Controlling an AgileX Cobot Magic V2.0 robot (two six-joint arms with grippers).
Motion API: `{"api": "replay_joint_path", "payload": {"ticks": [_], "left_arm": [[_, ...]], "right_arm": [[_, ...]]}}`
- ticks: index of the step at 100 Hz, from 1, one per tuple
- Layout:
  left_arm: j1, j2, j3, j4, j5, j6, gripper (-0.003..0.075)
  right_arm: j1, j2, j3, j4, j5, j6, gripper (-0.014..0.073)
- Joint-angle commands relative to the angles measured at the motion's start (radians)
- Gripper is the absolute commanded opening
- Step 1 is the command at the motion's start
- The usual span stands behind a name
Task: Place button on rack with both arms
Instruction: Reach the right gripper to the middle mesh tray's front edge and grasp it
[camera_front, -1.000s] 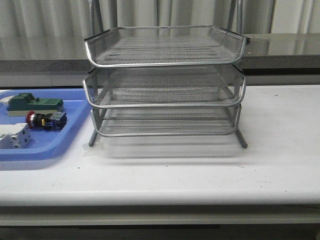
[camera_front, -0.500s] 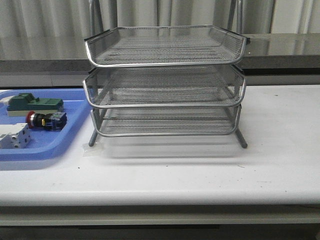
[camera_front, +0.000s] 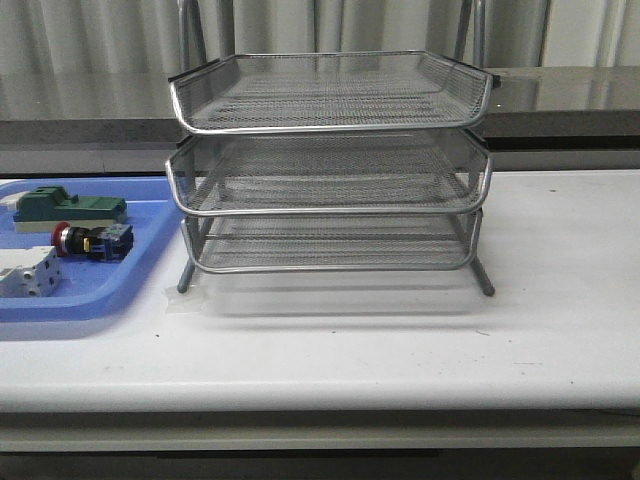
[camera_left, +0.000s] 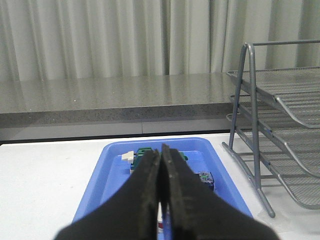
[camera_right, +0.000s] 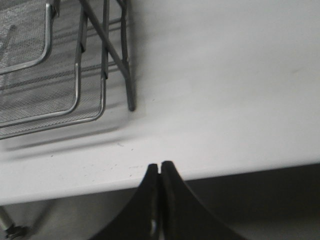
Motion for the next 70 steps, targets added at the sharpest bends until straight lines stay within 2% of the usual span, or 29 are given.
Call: {"api": "replay_joint_path", "payload": {"ticks": [1,13,35,40,54,70], "left_arm": [[0.001,-0.030,0.033,-0.008,-0.075,-0.009,-0.0020],[0.001,-0.030,0.033,-0.008,-0.075,-0.009,-0.0020],[0.001,-0.030,0.033,-0.008,-0.075,-0.009,-0.0020],[0.001,-0.030,0.033,-0.008,-0.075,-0.009,-0.0020],[0.001,-0.030,0.033,-0.008,-0.075,-0.009,-0.0020],[0.001,-0.030,0.033,-0.008,-0.075,-0.009,-0.0020]], "right_arm": [[-0.004,0.068,-0.035,0.114,-0.070,-0.010,-0.0056],[0.020,0.138,-0.035,0.212,-0.134,-0.050,-0.0011],[0.121,0.244,-0.035,0.461,-0.284,-0.184,0.0272],[0.149,0.269,-0.035,0.512,-0.306,-0.218,0.0314],[0.206,0.348,-0.035,0.641,-0.355,-0.308,0.0328],[0.222,0.442,-0.037,0.804,-0.387,-0.439,0.0330]]}}
